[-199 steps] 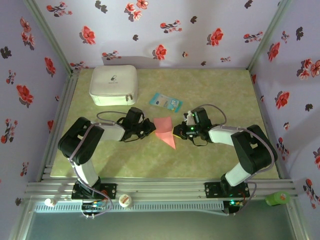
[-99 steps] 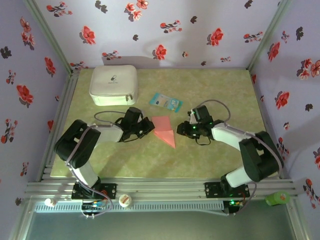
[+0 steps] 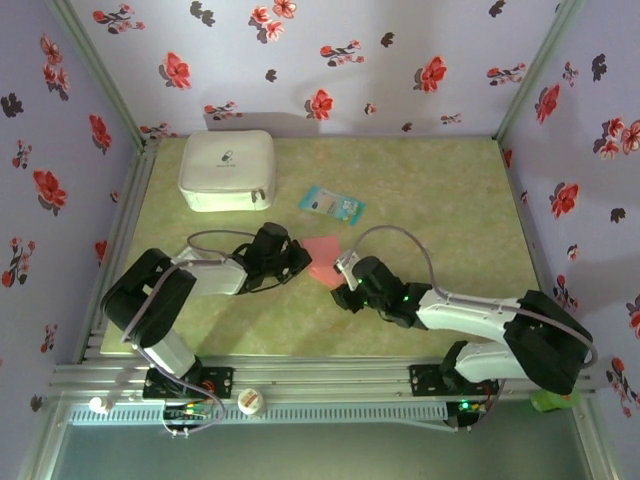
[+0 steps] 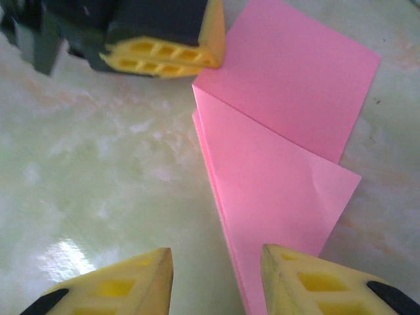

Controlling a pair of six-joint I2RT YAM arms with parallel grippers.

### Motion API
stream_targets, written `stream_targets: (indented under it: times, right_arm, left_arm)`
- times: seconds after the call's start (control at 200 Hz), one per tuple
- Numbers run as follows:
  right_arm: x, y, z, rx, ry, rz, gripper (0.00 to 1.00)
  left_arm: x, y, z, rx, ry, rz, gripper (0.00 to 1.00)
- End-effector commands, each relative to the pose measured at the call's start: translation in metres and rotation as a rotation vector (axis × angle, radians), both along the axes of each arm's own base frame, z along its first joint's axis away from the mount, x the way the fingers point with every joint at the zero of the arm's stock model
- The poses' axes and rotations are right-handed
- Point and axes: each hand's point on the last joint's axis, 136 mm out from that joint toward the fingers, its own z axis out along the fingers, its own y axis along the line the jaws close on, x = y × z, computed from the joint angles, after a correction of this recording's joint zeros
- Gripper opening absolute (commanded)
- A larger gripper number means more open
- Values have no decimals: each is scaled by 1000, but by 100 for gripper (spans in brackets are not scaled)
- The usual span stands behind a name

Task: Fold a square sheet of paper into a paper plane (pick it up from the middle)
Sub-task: Fourth fold the wing at the center of the table.

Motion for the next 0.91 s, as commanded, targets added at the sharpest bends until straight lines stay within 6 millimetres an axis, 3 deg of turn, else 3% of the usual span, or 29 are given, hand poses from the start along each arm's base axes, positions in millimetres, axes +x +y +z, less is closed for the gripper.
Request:
stream_targets:
  times: [0.0, 0.185, 0.43, 0.9]
  right_arm:
    - [22, 3, 8, -97, -211, 33, 41]
    - [18, 12, -4, -132, -242, 114, 41]
    - [28, 3, -22, -227, -277, 53, 41]
    - [34, -2, -34, -238, -288, 3, 39]
  left_arm:
    - [5, 0, 14, -23, -33, 33, 0]
    - [6, -5, 20, -39, -43, 17, 0]
    - [5, -5, 20, -39, -42, 16, 0]
    - [5, -7, 20, -42, -43, 2, 0]
